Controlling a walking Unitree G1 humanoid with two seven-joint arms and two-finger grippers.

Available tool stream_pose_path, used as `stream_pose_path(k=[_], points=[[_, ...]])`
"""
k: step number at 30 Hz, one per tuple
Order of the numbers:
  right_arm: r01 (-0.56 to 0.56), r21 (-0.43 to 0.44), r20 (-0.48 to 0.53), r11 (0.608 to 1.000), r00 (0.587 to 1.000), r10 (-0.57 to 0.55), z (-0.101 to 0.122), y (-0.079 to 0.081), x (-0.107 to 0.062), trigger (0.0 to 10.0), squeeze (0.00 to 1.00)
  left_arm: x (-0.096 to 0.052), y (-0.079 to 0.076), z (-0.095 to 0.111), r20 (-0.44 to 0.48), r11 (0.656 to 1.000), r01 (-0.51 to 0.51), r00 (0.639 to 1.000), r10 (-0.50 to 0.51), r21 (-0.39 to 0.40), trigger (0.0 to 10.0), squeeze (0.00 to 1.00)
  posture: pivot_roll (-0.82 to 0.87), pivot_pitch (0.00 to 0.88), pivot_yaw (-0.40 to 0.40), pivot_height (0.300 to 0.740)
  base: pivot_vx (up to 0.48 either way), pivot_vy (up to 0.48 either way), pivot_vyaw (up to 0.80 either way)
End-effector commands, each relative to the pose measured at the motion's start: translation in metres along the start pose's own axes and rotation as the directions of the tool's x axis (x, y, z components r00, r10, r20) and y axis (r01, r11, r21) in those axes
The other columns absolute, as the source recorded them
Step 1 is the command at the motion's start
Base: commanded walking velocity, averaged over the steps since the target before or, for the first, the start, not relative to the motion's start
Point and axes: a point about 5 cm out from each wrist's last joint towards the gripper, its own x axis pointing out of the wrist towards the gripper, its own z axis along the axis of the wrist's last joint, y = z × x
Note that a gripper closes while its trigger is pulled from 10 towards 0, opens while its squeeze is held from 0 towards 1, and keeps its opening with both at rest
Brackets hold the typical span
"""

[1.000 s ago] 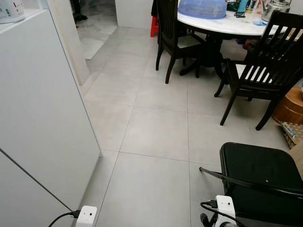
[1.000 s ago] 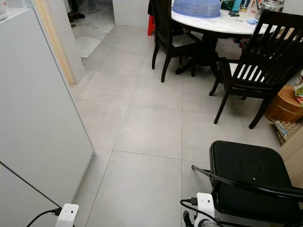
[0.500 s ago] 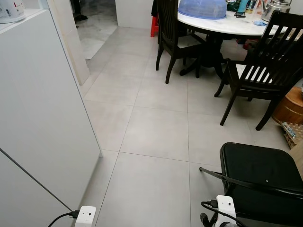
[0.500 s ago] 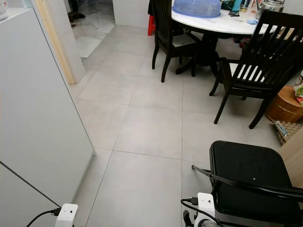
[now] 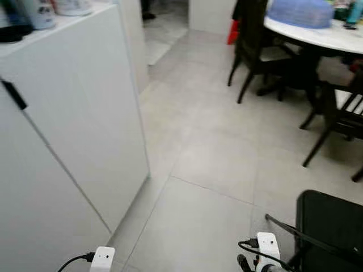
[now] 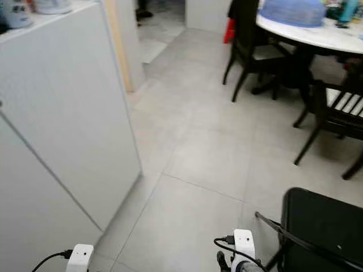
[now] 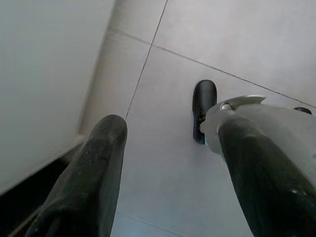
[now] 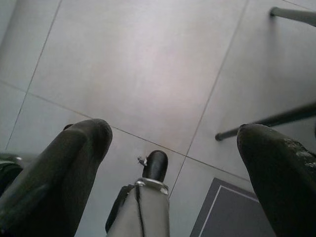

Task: Restocking fridge

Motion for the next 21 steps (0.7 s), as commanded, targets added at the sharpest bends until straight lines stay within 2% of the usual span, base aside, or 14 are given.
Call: stream_pose_path(k=[1, 21], points=[[0.002, -0.007, -0.006, 1.000, 1.000, -0.002, 0.0010, -0.0017, -0.0002, 10.0, 0.00, -0.0001, -0.0003, -0.0032, -0.019, 1.000, 0.000, 1.000, 0.000, -0.006, 10.0, 0.00, 0.07, 0.000, -0.040, 0.740, 0.000, 0.000, 0.80], [-0.011, -0.008, -0.014, 1.000, 1.000, 0.011, -0.0001, -0.0009, -0.0002, 10.0, 0.00, -0.0003, 0.0003, -0.0050, -0.030, 1.000, -0.010, 0.999, 0.010, -0.013, 10.0, 0.00, 0.07, 0.000, -0.036, 0.740, 0.000, 0.000, 0.80]])
